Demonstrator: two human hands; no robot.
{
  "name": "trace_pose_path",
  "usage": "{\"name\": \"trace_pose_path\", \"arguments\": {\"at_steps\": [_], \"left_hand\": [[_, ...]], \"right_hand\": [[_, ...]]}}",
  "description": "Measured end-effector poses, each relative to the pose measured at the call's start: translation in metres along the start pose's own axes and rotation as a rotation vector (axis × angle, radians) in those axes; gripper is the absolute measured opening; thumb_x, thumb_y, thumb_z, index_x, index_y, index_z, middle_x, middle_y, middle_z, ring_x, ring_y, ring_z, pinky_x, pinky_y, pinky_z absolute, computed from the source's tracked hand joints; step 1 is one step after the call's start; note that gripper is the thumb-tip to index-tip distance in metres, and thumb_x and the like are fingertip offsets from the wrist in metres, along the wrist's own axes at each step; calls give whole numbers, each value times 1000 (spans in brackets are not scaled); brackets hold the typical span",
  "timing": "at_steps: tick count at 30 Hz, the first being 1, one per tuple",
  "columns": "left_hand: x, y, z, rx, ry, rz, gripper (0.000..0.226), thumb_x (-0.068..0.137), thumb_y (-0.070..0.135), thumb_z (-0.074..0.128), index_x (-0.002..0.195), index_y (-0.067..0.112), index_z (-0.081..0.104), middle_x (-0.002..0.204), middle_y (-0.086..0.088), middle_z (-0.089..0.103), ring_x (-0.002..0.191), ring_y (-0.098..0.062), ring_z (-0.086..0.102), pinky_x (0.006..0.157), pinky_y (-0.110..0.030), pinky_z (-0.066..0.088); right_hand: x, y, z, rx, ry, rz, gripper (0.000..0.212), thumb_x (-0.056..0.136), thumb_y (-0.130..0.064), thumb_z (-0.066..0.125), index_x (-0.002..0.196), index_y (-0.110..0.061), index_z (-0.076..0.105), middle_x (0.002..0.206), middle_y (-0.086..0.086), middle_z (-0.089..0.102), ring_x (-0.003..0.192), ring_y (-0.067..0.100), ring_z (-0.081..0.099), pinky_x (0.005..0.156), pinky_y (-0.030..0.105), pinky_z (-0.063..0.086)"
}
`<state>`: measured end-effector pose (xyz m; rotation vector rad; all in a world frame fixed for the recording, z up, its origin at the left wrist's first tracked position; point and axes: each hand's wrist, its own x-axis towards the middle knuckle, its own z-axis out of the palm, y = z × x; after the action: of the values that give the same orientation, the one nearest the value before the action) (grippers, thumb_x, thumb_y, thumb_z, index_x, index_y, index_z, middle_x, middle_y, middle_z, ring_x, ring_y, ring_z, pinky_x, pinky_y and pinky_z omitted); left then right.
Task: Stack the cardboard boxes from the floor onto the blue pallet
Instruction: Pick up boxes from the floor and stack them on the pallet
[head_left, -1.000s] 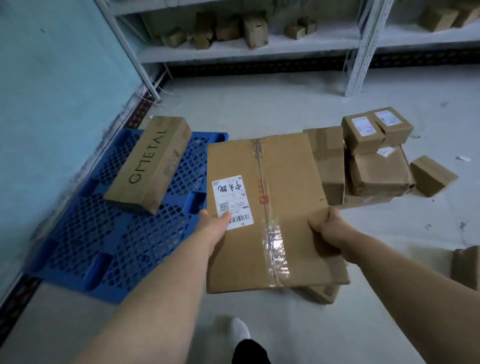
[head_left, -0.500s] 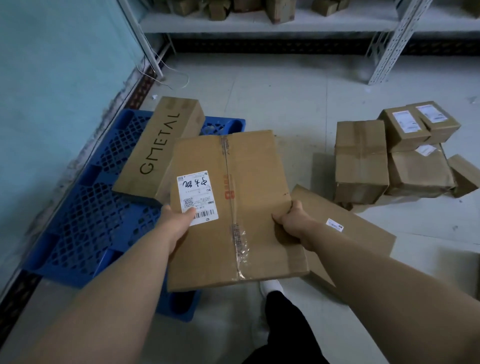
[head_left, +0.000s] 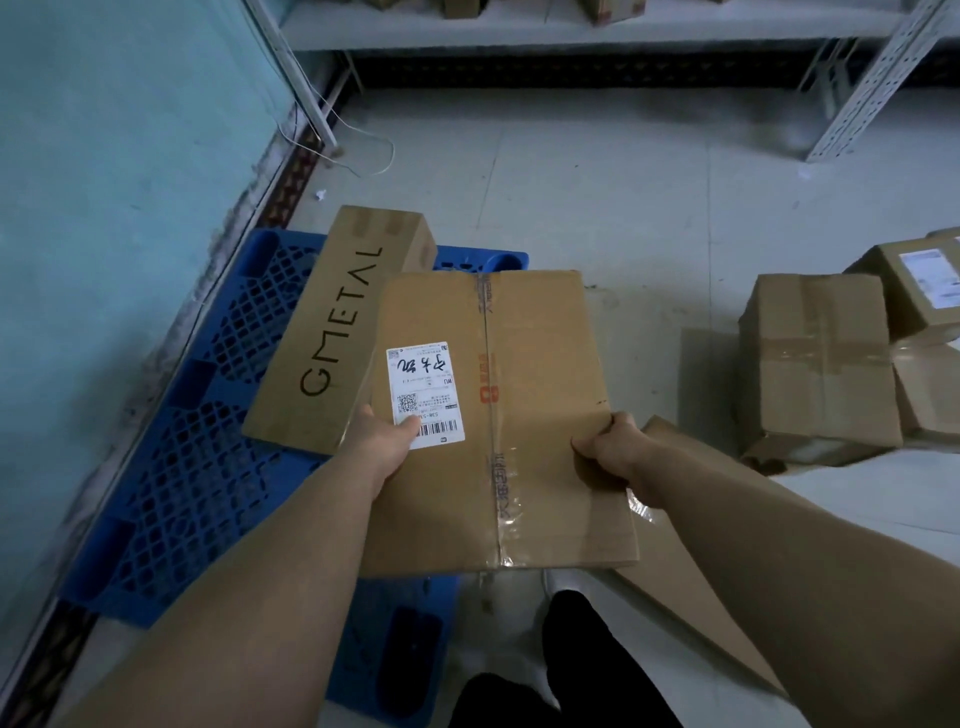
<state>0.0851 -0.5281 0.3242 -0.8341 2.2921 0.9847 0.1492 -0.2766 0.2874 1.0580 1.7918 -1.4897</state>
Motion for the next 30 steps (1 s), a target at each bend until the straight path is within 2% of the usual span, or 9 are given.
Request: {"name": "trace_pose_path", "arguments": {"at_steps": [4,6,12,14,16,24,27,30], "left_hand": [[43,10,-13,-42,-23,-24,64,93,27,60,148,12,29,134,-7,56,120,-27,53,104,-42,42],[64,15,-21,-47,-50,-39,63,95,26,59,148,13,29,135,-7,56,120,-27,53,104,-41,42],[144,37,-29,17,-75,-28,73,94,32,59,152,13,19,146,-8,46,130,-29,46,106,-40,38],[166,43,-27,25,-86,-44,74,92,33,60,152,15,20,146,-7,46,129,-29,47,108,-43,37],[187,52,-22,20,-88,-50,71,92,33,60,150,16,24,142,-6,49,126,-29,49,107,-44,39],[301,117,35,72,-82,-55,70,92,35,58,150,17,23,140,-7,52,124,-30,52,107,-45,40],[352,148,72,78,-82,-41,72,94,36,57,152,20,19,140,-6,52,124,-30,52,104,-41,41],[403,173,106,68,-80,-32,74,95,35,55,154,24,12,141,-4,52,125,-30,51,102,-39,40]], "right_hand": [[30,-43,22,-84,-6,32,64,88,-21,63,138,-7,27,127,20,50,114,36,55,97,49,49],[45,-60,34,-114,-13,57,66,88,-22,63,139,-5,26,127,20,50,113,36,55,92,45,50],[101,-89,70,-96,39,84,62,89,-20,58,137,-2,25,121,17,48,106,31,53,83,37,47],[118,-97,77,-68,41,92,59,90,-19,58,136,-2,25,117,15,45,103,29,50,84,36,44],[137,-106,80,-36,39,109,59,90,-18,59,136,-3,25,121,16,45,109,30,50,88,37,45],[263,-149,72,63,53,171,58,90,-14,61,136,-6,27,122,14,47,109,29,50,97,42,46],[322,-167,62,91,64,195,58,91,-12,59,138,-7,25,113,10,42,103,25,45,88,37,43],[381,-181,55,125,85,199,55,92,-8,57,137,-7,26,113,10,42,99,23,44,80,34,39]]}}
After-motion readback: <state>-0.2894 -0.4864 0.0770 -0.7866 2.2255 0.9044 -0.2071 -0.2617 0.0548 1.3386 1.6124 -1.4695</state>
